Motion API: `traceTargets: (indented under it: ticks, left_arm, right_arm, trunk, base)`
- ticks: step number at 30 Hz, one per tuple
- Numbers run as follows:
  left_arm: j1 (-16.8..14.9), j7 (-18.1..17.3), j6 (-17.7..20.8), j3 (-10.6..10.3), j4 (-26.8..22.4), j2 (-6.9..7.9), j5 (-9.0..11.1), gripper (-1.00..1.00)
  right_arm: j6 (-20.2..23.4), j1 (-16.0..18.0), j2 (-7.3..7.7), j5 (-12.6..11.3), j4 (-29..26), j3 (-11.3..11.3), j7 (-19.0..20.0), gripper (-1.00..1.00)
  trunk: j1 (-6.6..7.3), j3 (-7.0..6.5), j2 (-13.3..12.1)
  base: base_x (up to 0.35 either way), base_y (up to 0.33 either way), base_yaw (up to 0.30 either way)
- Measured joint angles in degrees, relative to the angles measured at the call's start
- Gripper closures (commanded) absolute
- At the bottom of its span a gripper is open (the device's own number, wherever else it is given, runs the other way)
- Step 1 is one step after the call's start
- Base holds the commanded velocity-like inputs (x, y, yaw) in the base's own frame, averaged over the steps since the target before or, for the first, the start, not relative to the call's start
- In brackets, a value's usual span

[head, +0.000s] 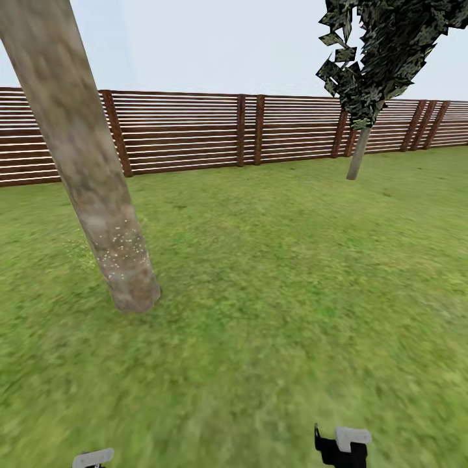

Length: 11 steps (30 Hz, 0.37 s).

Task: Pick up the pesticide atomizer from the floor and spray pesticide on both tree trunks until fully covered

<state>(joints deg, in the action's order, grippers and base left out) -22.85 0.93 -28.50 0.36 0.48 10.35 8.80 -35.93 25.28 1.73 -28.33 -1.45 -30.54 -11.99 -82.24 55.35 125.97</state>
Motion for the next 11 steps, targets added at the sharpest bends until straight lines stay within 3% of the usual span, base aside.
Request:
traceTargets:
  ticks: [4,11]
  left_arm:
    - [0.04,0.05,-0.12,-0.03,-0.01,0.19,0.01,1.0]
    - [0.11,0.04,-0.23,0.07,0.0,0.74,0.64,1.0]
  right_arm:
    - [0.0,-3.5,-0.23,-0.03,0.01,0.07,0.03,-1.0]
    - [0.01,-4.43,-0.24,-0.01,0.0,0.02,0.03,-1.0]
  trunk:
    - [0.0,0.0,0.0]
    - [0.0,0.0,0.0]
  base:
    - [0.0,0.0,0.0]
    - [0.0,0.0,0.0]
